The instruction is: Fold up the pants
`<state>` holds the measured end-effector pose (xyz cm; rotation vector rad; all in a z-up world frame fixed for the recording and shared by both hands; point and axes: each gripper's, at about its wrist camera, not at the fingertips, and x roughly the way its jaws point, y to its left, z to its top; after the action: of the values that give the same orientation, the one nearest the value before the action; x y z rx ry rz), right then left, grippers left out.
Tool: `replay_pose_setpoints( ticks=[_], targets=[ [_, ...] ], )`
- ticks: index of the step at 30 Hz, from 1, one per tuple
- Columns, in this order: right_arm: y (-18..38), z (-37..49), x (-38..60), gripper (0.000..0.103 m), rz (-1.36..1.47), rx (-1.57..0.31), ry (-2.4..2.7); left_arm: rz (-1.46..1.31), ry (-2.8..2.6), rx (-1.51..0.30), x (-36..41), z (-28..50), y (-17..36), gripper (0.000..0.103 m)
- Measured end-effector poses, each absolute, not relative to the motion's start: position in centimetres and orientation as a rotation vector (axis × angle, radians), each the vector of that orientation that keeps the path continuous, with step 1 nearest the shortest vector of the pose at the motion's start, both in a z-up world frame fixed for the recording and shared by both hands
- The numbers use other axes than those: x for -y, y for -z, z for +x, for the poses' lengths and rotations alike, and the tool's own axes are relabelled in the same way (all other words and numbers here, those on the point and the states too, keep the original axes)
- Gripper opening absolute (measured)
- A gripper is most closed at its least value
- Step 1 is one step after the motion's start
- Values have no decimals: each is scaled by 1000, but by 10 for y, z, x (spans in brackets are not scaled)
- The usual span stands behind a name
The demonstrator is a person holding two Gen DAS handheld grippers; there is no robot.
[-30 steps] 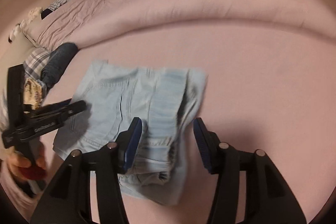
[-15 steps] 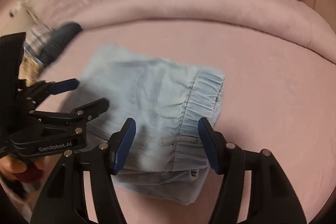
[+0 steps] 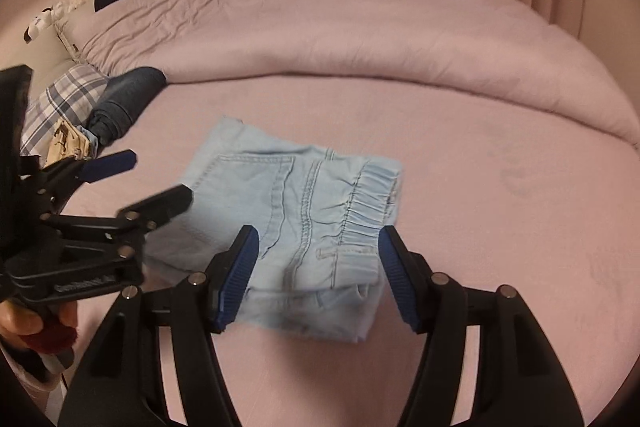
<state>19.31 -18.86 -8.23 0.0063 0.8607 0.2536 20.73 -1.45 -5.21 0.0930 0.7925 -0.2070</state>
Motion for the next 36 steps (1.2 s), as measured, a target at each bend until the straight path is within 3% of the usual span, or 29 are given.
replay_pose_setpoints(
  ticks=[19, 36],
  targets=[
    [-2, 113, 180, 68, -48, -807, -192, -16, 148, -860, -7, 146, -15, 88],
    [-32, 95, 175, 68, -67, -777, -186, 24, 119, -816, -6, 132, -44, 88]
  ],
)
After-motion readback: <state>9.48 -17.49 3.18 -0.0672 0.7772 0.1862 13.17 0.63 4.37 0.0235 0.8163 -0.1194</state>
